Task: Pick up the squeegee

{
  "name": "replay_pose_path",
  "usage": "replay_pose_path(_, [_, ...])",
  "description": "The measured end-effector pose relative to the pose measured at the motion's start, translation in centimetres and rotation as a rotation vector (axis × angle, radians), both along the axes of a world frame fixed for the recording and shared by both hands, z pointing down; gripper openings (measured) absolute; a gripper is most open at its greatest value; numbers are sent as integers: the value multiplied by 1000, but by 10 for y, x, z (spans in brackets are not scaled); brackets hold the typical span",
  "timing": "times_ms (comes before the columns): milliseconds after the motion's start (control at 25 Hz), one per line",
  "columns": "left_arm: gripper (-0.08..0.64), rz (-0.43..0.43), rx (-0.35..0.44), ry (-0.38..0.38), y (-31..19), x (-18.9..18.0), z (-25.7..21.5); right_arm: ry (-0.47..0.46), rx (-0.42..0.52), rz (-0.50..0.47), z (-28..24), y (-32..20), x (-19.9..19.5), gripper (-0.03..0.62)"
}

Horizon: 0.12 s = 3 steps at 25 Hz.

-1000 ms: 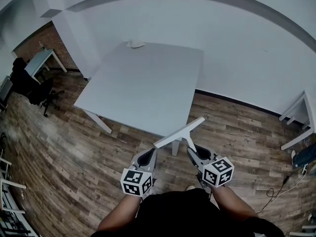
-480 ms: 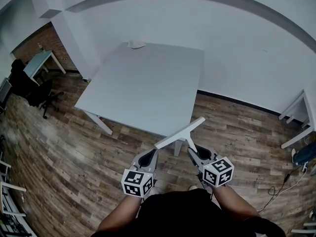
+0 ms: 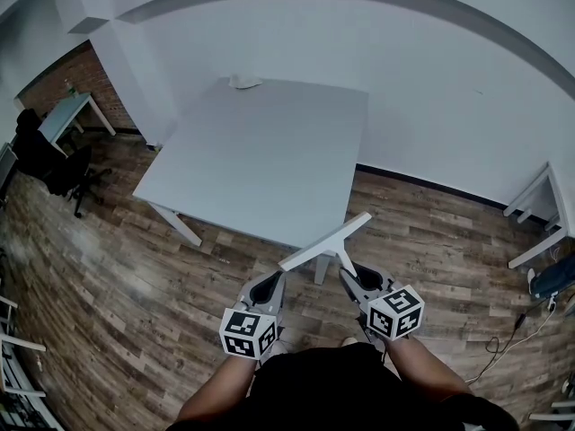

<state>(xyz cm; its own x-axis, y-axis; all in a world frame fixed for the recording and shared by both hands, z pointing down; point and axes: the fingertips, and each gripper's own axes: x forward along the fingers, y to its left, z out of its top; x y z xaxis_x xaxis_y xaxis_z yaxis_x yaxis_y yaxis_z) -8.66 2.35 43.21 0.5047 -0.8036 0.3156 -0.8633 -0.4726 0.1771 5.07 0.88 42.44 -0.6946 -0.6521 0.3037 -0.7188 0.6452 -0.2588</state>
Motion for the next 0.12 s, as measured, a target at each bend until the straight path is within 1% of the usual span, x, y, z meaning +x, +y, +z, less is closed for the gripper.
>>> replay_pose_path(120, [6, -2, -6, -1, 0, -1, 2, 2, -1, 0, 1, 0, 1, 95])
